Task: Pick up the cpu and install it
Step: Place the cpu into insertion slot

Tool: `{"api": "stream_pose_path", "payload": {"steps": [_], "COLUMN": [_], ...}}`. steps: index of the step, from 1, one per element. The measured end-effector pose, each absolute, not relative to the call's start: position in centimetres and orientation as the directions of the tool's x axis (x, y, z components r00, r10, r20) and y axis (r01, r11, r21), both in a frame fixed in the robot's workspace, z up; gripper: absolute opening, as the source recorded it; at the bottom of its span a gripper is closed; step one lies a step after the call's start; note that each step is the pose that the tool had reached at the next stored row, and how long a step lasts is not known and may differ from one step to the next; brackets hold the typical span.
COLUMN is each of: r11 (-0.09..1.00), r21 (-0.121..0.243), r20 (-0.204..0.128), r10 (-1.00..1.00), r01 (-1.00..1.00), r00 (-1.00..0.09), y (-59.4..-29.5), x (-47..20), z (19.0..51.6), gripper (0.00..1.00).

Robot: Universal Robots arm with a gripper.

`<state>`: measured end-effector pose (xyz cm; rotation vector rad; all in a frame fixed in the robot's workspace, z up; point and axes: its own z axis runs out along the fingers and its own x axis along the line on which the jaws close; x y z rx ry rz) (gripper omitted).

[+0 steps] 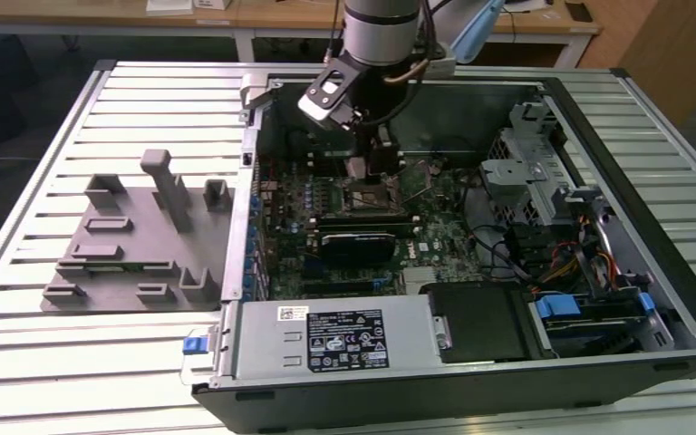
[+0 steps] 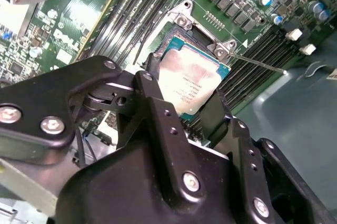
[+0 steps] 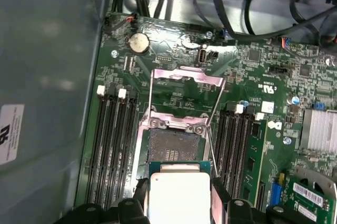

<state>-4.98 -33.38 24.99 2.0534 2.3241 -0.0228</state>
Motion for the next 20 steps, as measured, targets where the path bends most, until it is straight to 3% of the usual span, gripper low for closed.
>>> {"api": "stream_pose_path", "payload": {"steps": [20], "r11": [0.053], "r21": [0.045], "r20": [-0.036], "r10": [0.998], "r01": [0.998], "r00": [-0.051], "y": [-33.37], "x": [-4.97], "z": [24.45], "gripper": [0.55]}}
